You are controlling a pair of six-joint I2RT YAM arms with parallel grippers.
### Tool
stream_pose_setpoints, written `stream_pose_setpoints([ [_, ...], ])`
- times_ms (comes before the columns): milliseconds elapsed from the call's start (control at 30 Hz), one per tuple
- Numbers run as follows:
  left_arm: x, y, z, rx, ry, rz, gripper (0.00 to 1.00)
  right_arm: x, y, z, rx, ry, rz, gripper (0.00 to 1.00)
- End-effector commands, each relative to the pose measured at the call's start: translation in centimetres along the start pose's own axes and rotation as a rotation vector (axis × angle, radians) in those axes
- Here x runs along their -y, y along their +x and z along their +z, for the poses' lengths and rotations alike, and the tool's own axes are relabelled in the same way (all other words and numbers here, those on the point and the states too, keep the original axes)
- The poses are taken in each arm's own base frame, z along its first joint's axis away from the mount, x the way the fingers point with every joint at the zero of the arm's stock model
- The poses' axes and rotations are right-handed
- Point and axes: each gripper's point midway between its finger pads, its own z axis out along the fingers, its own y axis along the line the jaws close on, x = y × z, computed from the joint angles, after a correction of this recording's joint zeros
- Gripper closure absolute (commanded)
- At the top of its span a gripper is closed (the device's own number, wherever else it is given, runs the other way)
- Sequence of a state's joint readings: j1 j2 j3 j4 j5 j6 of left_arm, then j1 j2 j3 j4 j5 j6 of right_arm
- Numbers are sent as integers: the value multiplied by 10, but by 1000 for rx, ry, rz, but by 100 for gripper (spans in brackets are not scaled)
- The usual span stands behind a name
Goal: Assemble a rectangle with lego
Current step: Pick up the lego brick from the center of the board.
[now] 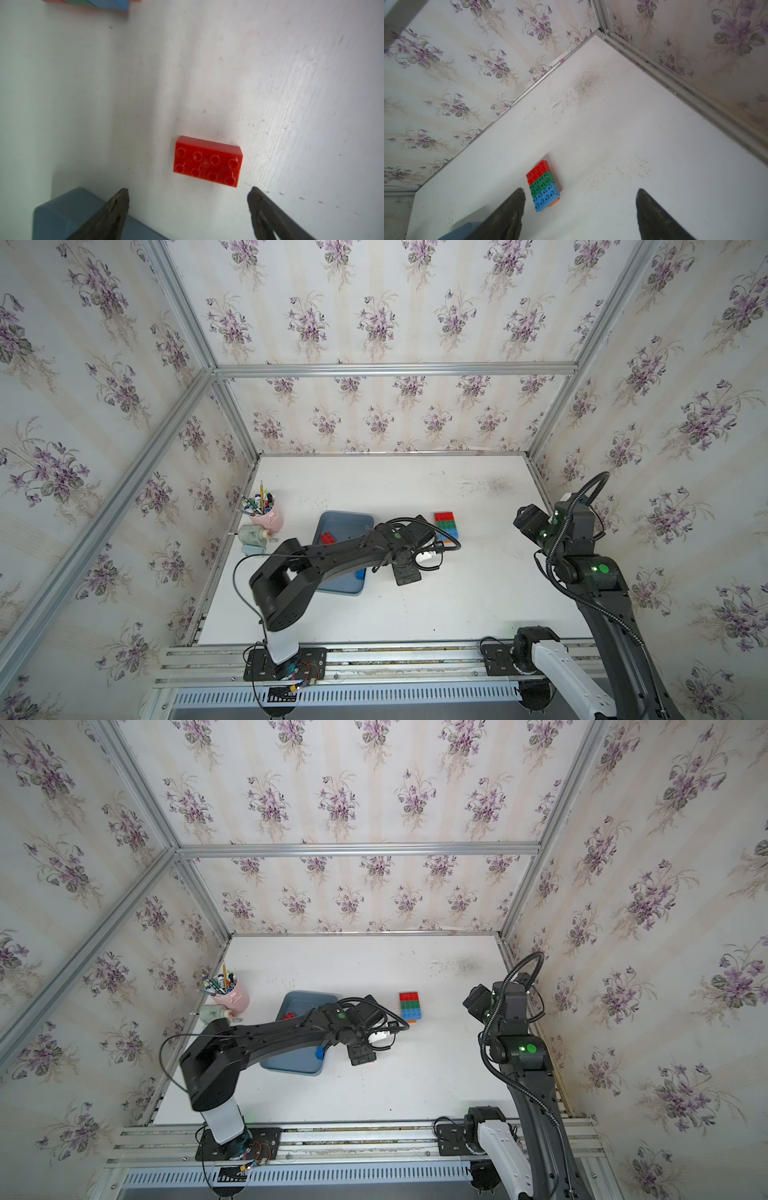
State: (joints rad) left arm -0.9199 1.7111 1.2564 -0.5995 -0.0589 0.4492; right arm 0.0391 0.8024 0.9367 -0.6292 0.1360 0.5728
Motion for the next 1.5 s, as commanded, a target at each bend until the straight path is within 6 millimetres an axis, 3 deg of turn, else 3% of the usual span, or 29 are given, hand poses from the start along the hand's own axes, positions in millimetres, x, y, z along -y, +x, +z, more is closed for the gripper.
stream_pose_setpoints([
  [0, -37, -35, -65, 280, -139, -204, 1, -27, 10, -5, -105, -125, -57, 19],
  [67, -57, -32, -121, 435, -193, -360, 0, -49, 19, -3, -194, -220, -74, 22],
  [133, -69, -18, -158, 552, -196, -520, 0, -66, 27, -1, -251, -269, -101, 23],
  [233, -83, 16, -185, 671, -191, -796, 0, -98, 41, -2, -289, -288, -216, 24],
  [367, -85, 73, -167, 617, -101, -1175, 0, -135, 69, 2, -342, -297, -339, 23],
  [500, -63, 110, -130, 416, 41, -1439, 1, -145, 95, 17, -411, -285, -375, 23],
  [600, -32, 125, -95, 239, 204, -1727, 8, -146, 105, 25, -434, -274, -401, 23],
  [700, -2, 122, -66, 105, 432, -2022, 13, -143, 108, 31, -428, -263, -416, 23],
  [800, 7, 118, -49, 47, 556, -2247, 22, -139, 113, 35, -415, -266, -426, 23],
  [1000, -10, 160, -68, -37, 165, -2342, 23, -131, 118, 42, -388, -264, -435, 22],
  [1100, -10, 176, -73, -60, 61, -2422, 22, -130, 123, 47, -387, -266, -433, 21],
  [1267, -15, 182, -67, -57, -3, -2486, 23, -131, 133, 55, -419, -263, -449, 21],
  [1467, -22, 171, -53, -126, 1, -2501, 23, -127, 140, 61, -426, -255, -451, 21],
])
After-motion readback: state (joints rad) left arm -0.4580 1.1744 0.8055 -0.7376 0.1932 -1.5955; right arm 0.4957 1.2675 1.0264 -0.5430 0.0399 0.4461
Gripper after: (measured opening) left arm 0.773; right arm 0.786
